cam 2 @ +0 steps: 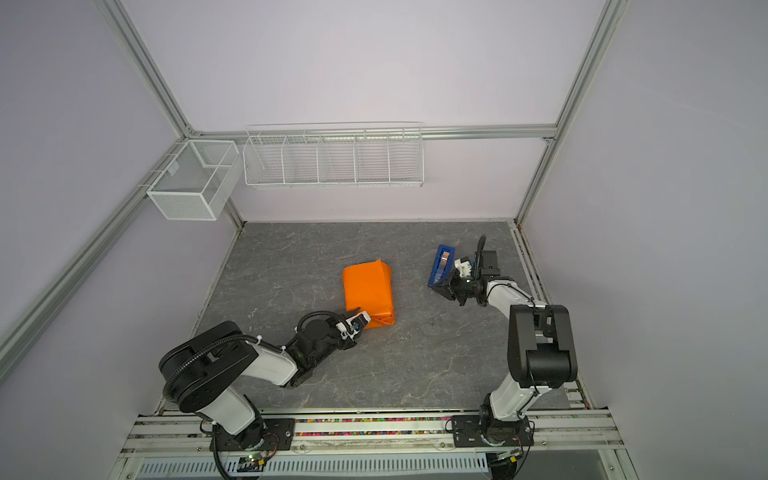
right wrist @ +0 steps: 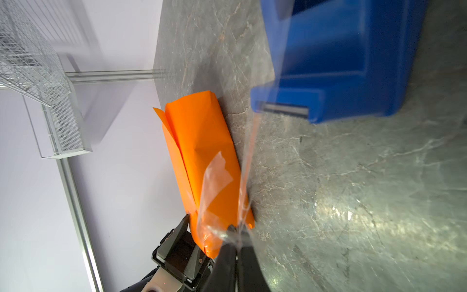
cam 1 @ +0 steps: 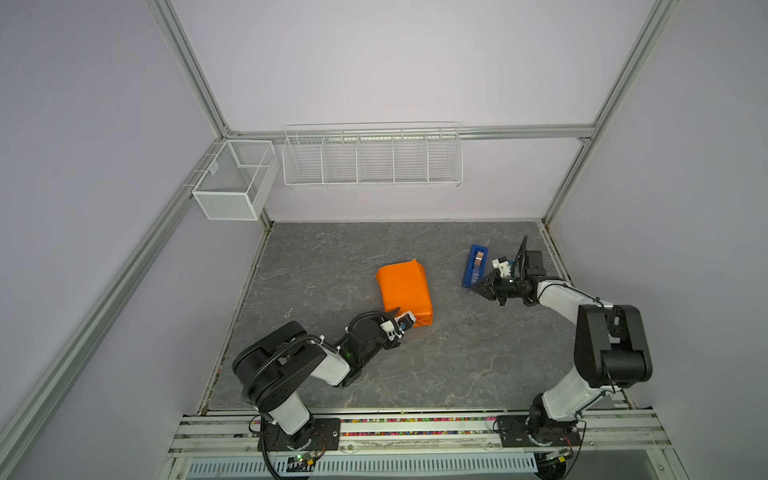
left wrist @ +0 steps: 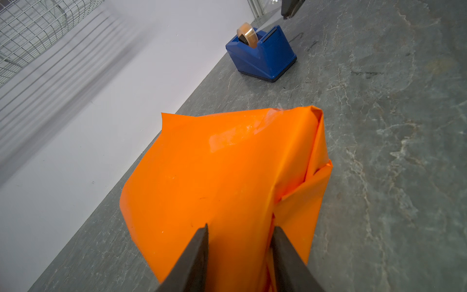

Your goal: Wrap the gift box in paper

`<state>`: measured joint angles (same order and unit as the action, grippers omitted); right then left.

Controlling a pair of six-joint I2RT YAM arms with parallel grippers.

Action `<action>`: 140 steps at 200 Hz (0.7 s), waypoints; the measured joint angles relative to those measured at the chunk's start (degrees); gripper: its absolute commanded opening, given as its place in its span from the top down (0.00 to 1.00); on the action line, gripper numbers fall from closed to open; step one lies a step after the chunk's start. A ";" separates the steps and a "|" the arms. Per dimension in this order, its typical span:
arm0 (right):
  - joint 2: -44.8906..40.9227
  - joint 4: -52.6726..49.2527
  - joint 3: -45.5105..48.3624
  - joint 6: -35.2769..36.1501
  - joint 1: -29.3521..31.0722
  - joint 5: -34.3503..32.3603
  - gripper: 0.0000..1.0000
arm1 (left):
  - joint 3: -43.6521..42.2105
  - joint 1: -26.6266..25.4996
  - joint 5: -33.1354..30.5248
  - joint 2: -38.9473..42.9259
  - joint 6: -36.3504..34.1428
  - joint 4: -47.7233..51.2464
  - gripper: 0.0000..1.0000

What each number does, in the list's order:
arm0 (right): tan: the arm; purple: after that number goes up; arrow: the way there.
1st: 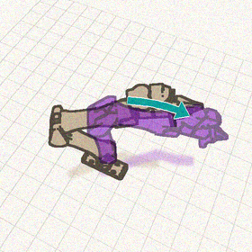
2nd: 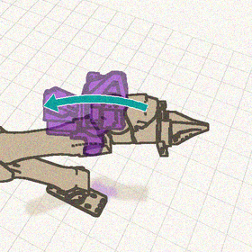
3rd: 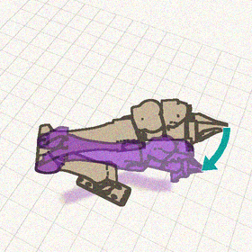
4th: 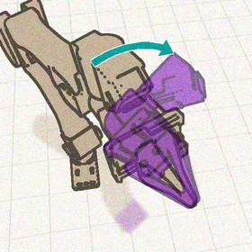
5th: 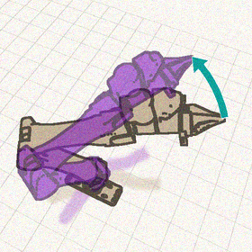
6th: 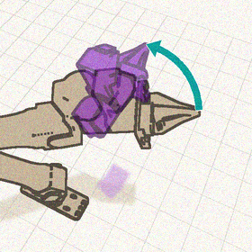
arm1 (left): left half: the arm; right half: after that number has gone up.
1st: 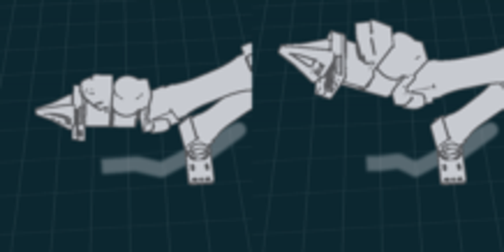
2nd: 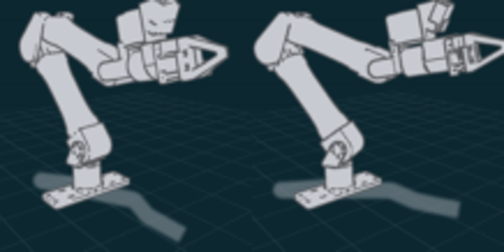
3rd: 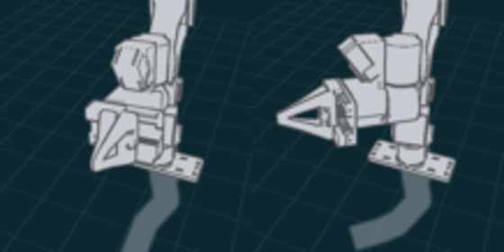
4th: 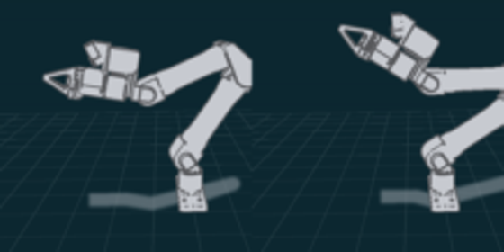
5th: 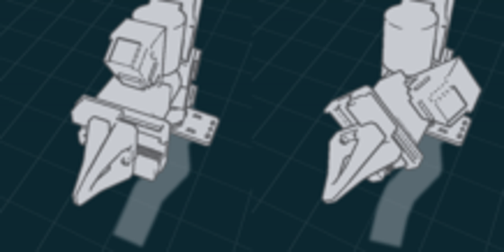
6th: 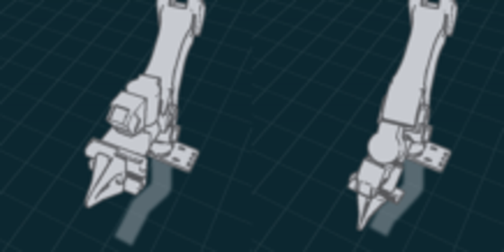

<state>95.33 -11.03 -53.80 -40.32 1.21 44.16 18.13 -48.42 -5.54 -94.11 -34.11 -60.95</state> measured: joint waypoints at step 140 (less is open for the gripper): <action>10.32 -2.16 -2.58 7.41 0.00 -8.39 0.93 | 0.00 0.02 0.02 0.00 0.02 0.00 0.59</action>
<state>105.65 -13.19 -56.38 -32.91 1.21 35.77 18.13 -48.40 -5.52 -94.11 -34.09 -60.95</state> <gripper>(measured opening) 0.069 0.410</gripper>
